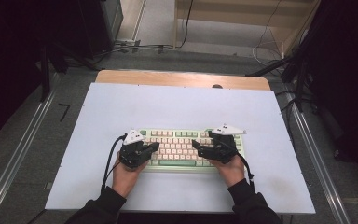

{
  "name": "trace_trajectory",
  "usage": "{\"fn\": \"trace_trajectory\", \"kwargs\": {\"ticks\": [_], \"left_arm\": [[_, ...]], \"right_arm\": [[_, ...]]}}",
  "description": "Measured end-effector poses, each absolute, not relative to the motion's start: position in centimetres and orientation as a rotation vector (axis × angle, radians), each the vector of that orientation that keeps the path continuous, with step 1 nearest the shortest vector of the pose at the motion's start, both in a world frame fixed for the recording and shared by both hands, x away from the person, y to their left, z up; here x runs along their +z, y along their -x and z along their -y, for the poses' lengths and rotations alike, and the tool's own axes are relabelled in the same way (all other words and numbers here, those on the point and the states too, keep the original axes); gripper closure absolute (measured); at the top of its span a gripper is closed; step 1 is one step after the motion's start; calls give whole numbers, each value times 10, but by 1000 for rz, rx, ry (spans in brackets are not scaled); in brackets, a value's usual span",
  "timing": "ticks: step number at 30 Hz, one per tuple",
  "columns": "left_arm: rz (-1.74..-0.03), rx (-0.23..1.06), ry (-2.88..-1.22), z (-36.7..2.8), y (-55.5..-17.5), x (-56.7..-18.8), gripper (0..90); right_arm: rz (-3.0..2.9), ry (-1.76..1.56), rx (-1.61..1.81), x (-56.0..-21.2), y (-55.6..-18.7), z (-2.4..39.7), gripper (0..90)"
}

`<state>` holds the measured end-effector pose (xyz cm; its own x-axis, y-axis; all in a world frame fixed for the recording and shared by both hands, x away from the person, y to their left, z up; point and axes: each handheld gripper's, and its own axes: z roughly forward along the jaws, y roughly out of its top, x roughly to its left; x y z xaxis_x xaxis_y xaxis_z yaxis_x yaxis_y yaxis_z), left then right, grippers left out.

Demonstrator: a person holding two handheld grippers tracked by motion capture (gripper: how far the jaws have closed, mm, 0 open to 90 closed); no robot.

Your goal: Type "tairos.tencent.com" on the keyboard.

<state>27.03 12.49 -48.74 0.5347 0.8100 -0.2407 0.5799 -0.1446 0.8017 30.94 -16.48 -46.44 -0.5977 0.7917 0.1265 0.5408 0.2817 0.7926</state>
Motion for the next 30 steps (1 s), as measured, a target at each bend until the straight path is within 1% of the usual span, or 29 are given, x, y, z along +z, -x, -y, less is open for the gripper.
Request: {"fn": "trace_trajectory", "kwargs": {"ticks": [13,30], "left_arm": [[-1163,294,-1881,-123,-273,-491,900],[-1178,293,-1898,-122,-273,-492,900]], "right_arm": [[-2266,-1223,1215,-465,-309,165,214],[-2269,-1223,1212,-465,-309,164,215]]}}
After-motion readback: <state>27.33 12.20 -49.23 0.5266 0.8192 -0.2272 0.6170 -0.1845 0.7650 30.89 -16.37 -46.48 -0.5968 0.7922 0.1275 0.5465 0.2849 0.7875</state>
